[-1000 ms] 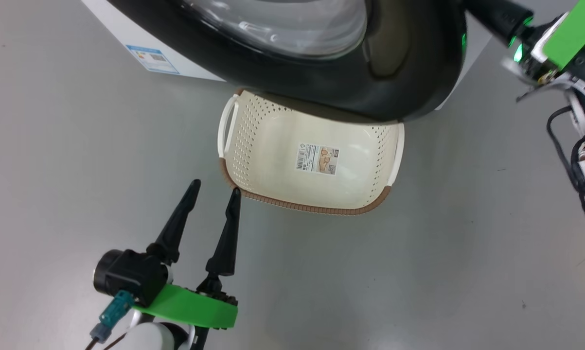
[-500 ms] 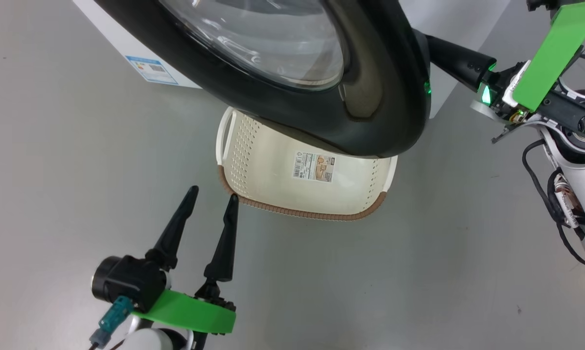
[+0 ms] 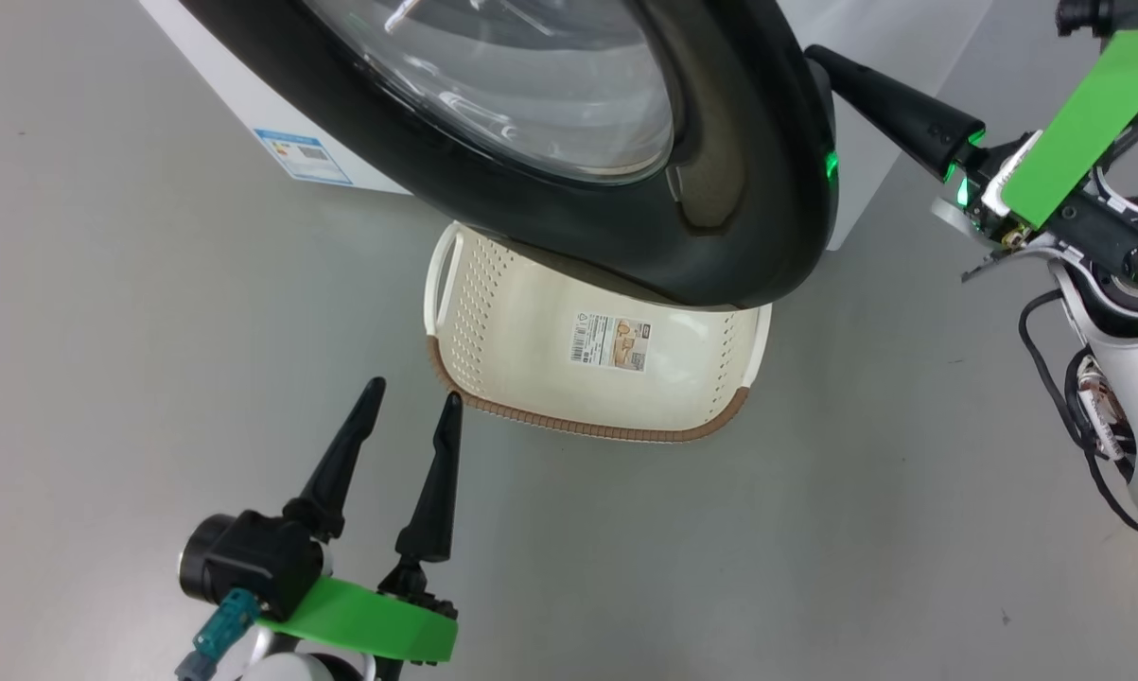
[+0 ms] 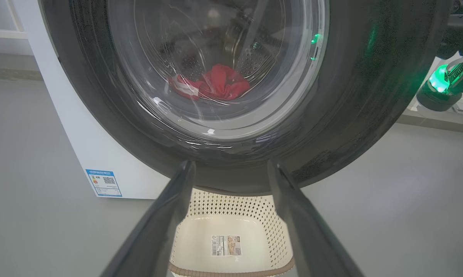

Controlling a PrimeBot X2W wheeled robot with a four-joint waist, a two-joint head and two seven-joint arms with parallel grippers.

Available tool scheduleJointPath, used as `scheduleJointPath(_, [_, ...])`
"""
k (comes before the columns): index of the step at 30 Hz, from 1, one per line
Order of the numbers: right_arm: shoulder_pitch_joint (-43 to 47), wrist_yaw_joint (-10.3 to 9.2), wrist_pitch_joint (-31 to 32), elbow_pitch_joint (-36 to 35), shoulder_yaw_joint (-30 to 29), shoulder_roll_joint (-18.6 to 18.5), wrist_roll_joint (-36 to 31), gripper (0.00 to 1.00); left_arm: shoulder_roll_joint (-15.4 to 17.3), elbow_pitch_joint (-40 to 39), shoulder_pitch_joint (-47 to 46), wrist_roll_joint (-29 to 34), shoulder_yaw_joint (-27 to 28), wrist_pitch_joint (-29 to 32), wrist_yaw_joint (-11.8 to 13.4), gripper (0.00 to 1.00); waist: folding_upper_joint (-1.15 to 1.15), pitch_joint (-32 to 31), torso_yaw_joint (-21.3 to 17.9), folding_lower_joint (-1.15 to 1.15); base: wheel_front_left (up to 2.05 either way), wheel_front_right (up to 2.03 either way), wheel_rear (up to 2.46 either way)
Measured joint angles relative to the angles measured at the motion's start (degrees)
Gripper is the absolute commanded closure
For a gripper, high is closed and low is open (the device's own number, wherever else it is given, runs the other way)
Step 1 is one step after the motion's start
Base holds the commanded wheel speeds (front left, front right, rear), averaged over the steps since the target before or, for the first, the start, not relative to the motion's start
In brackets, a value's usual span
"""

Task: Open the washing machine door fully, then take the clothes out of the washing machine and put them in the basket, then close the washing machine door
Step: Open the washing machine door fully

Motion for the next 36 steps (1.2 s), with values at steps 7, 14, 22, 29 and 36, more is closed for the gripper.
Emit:
scheduleJointPath(7, [3.19,0.0,-2.53,0.09,-0.59,-0.63,-1.87,0.73,0.0,-0.01,0.04,0.03,0.75,0.0,0.0,0.0,0.0,-0.68,-0.61,0.0,0.0,0.0,0.0])
scheduleJointPath(14, [7.48,0.0,-6.13,-0.83,-1.34,-1.74,-3.18,0.0,0.0,-0.01,0.14,0.54,1.99,0.0,-0.1,0.0,0.0,-1.31,-1.47,0.0,0.0,0.0,0.0])
scheduleJointPath(22, [15.67,0.0,-10.79,-1.69,-1.21,-2.8,-3.65,0.0,0.01,-0.02,2.11,1.36,4.25,0.0,-0.63,0.0,0.0,-2.84,-2.99,0.0,0.0,0.0,0.0])
scheduleJointPath(29, [22.38,0.0,-15.07,-2.35,0.49,-3.42,-5.67,0.0,0.02,0.0,3.41,1.74,6.05,0.0,-0.67,0.0,0.0,-3.95,-4.76,0.0,0.0,0.0,0.0])
scheduleJointPath(36, [26.93,0.0,-21.53,-2.99,4.07,-4.97,-9.06,0.0,0.04,0.07,4.54,2.72,7.35,0.0,-1.08,0.0,0.0,-5.0,-6.55,0.0,0.0,0.0,0.0])
